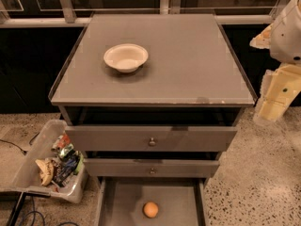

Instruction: Pick orange from bottom drawer and place on counter

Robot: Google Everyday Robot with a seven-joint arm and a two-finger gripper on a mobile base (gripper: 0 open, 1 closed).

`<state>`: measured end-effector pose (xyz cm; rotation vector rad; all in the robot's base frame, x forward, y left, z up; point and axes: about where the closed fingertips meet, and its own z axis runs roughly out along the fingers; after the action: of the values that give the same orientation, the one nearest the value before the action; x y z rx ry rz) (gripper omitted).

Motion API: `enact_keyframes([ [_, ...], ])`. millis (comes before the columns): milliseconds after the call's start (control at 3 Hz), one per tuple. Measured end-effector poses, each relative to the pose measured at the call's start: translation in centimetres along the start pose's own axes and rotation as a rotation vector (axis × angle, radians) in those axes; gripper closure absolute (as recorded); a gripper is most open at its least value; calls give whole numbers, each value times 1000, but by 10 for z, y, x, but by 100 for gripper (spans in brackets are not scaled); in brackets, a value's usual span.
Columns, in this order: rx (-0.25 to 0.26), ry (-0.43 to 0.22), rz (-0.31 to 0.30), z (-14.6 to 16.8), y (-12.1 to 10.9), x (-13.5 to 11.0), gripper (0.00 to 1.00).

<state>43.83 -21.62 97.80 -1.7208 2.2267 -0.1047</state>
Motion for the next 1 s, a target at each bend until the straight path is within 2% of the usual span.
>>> enact_keyframes([
  [333,2,-1,1,0,0,0,0],
  [667,-19,-42,30,21,9,2,0],
  [1000,-49,-84,82,62,22,11,0],
])
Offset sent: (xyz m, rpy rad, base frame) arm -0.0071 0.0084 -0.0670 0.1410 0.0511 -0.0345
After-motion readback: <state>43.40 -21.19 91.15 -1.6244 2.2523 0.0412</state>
